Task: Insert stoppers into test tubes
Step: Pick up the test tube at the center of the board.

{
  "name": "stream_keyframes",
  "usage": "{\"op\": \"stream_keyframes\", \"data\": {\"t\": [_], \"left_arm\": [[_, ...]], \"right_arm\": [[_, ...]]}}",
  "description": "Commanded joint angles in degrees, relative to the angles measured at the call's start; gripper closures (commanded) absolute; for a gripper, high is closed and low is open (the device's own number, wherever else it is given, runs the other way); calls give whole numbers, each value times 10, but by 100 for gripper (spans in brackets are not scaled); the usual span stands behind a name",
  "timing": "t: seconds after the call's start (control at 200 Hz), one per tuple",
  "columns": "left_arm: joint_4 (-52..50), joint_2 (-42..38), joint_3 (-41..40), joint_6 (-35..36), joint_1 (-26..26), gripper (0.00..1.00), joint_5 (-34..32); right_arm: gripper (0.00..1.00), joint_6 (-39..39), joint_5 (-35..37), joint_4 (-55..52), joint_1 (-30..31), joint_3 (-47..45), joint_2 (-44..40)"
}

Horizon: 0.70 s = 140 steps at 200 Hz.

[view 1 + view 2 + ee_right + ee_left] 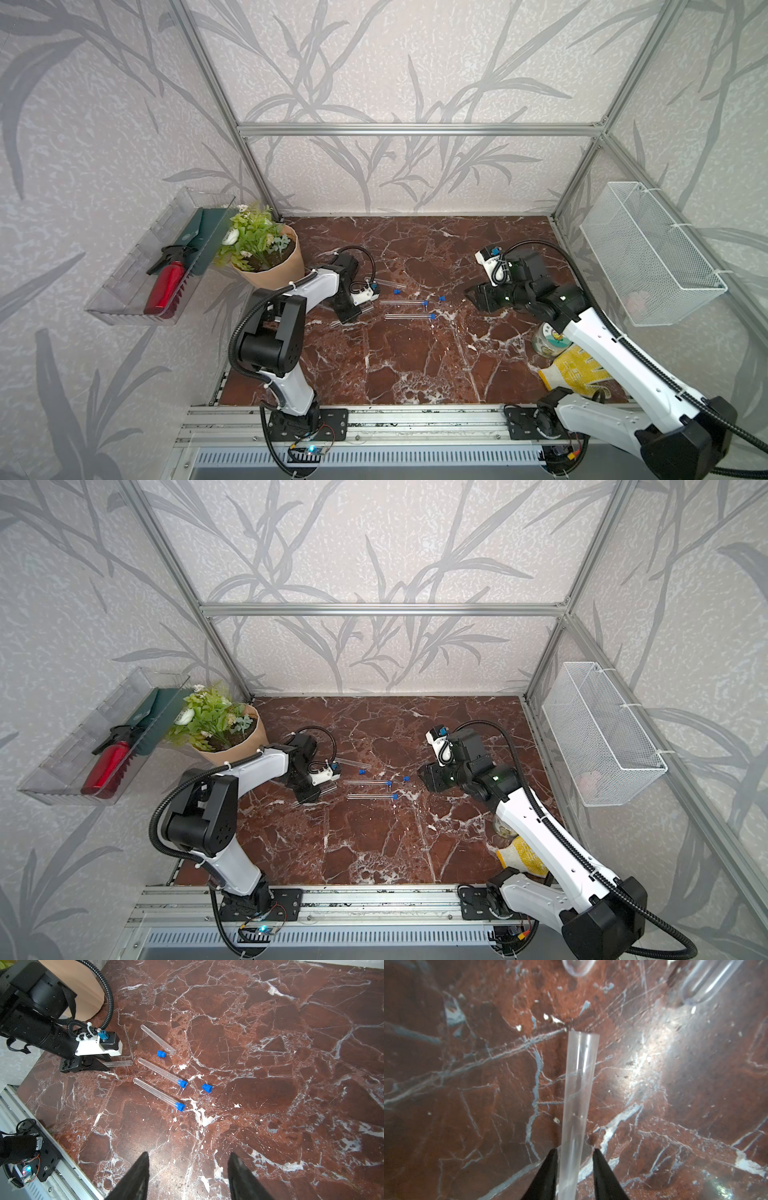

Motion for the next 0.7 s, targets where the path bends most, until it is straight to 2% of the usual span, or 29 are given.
{"op": "stream_keyframes", "data": {"t": [0.0,0.485,0.695], "left_arm": [[-27,9,18,0,3,69,2],[-32,35,25,-1,3,74,-2],[-33,36,29,-2,3,79,-8]], "right_arm": [[40,8,-6,-5,-2,8,0],[40,9,-6,-10,-2,9,-1],[40,10,-6,-15,-2,11,-2]]}}
